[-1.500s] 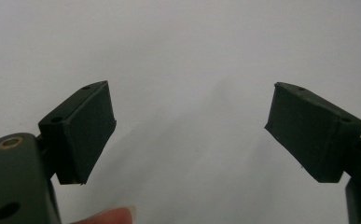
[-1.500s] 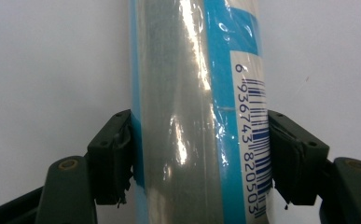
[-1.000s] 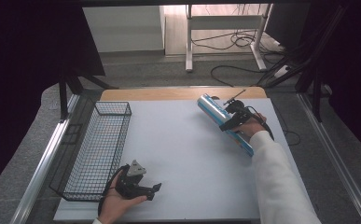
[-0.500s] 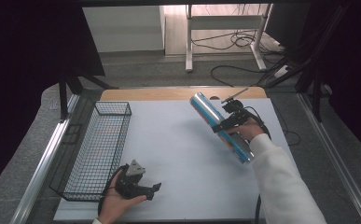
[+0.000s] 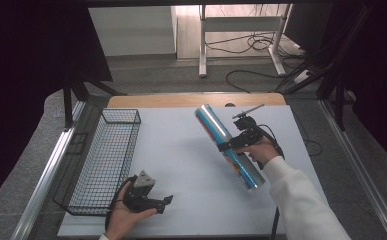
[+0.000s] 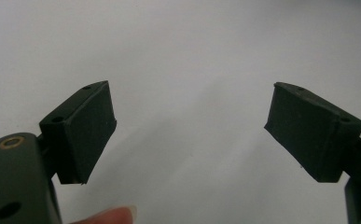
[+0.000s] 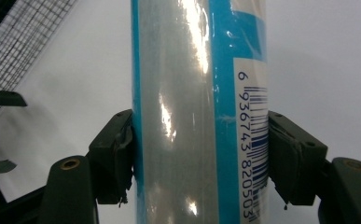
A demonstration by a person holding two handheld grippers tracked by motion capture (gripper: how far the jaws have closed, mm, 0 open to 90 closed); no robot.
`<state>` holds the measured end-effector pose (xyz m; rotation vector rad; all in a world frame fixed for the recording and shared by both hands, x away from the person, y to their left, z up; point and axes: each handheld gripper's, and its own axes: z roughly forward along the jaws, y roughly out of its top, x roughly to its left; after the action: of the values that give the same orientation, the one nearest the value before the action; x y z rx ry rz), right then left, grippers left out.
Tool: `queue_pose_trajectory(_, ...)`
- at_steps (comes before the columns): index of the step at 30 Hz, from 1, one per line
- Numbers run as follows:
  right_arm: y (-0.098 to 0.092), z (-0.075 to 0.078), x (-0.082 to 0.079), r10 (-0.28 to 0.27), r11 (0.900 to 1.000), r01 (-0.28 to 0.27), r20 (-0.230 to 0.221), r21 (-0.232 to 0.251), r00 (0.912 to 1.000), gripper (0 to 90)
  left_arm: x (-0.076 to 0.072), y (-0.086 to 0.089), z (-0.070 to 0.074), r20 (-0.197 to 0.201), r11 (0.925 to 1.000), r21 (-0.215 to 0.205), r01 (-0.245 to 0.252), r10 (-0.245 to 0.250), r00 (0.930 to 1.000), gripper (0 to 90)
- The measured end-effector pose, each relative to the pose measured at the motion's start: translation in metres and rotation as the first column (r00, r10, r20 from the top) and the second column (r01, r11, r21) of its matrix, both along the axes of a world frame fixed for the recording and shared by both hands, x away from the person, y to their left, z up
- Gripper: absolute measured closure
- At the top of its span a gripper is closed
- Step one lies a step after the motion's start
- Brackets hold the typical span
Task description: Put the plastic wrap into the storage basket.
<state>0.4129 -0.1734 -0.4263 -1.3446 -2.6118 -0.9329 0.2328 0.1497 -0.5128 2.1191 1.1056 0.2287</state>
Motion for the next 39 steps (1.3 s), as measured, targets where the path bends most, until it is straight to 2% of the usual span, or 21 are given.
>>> queue_pose_trajectory(5,0.011,0.000,-0.015,0.025,1.000,-0.025,-0.001,0.014,0.9997,32.0,0.000,-0.002,-0.001,-0.006,1.0000,-0.006,-0.004,0.004,1.0000,15.2)
queue_pose_trajectory(8,0.013,0.001,-0.017,0.028,0.999,-0.028,0.000,0.021,0.9996,32.1,0.000,-0.001,0.000,-0.006,0.9999,-0.011,-0.007,0.007,1.0000,15.2)
queue_pose_trajectory(12,0.017,0.001,-0.023,0.027,0.999,-0.027,0.003,0.033,0.9996,32.1,0.001,0.001,0.001,-0.017,0.9992,-0.037,-0.017,0.016,0.9997,14.8)
queue_pose_trajectory(19,0.021,-0.004,-0.029,0.040,0.997,-0.040,0.003,0.073,0.9992,32.1,0.003,0.000,0.002,-0.044,0.9977,-0.040,-0.054,0.052,0.9977,13.3)
queue_pose_trajectory(20,0.022,-0.004,-0.031,0.043,0.996,-0.043,0.000,0.075,0.9991,32.1,0.004,0.000,0.004,-0.055,0.9959,-0.078,-0.046,0.042,0.9976,13.4)
queue_pose_trajectory(22,0.023,-0.005,-0.032,0.047,0.996,-0.047,-0.003,0.076,0.9989,32.1,0.004,0.001,0.005,-0.056,0.9945,-0.093,-0.047,0.042,0.9975,13.5)
queue_pose_trajectory(23,0.025,-0.004,-0.034,0.053,0.996,-0.052,-0.002,0.077,0.9986,32.1,0.004,0.001,0.006,-0.057,0.9926,-0.111,-0.050,0.044,0.9974,13.5)
queue_pose_trajectory(24,0.027,-0.004,-0.036,0.058,0.994,-0.058,0.001,0.091,0.9983,32.0,0.006,0.001,0.009,-0.066,0.9864,-0.155,-0.056,0.046,0.9967,13.5)
queue_pose_trajectory(25,0.028,-0.004,-0.037,0.058,0.993,-0.058,-0.003,0.098,0.9983,32.0,0.007,0.000,0.010,-0.072,0.9831,-0.173,-0.058,0.046,0.9963,13.5)
queue_pose_trajectory(27,0.031,-0.004,-0.039,0.060,0.992,-0.059,-0.003,0.109,0.9982,32.1,0.009,-0.001,0.012,-0.079,0.9802,-0.187,-0.065,0.050,0.9956,13.0)
queue_pose_trajectory(32,0.040,-0.006,-0.045,0.073,0.991,-0.071,-0.009,0.109,0.9973,32.0,0.012,-0.007,0.021,-0.068,0.9733,-0.215,-0.081,0.067,0.9954,12.1)
queue_pose_trajectory(35,0.045,-0.008,-0.050,0.080,0.992,-0.080,-0.005,0.096,0.9967,32.0,0.018,-0.006,0.026,-0.076,0.9546,-0.280,-0.101,0.083,0.9937,13.7)
queue_pose_trajectory(36,0.045,-0.008,-0.050,0.080,0.992,-0.080,-0.005,0.096,0.9967,32.0,0.018,-0.006,0.026,-0.076,0.9546,-0.280,-0.101,0.083,0.9937,14.4)
queue_pose_trajectory(39,0.047,-0.008,-0.053,0.076,0.992,-0.076,0.008,0.099,0.9971,32.0,0.026,-0.006,0.032,-0.091,0.9330,-0.341,-0.114,0.088,0.9920,14.9)
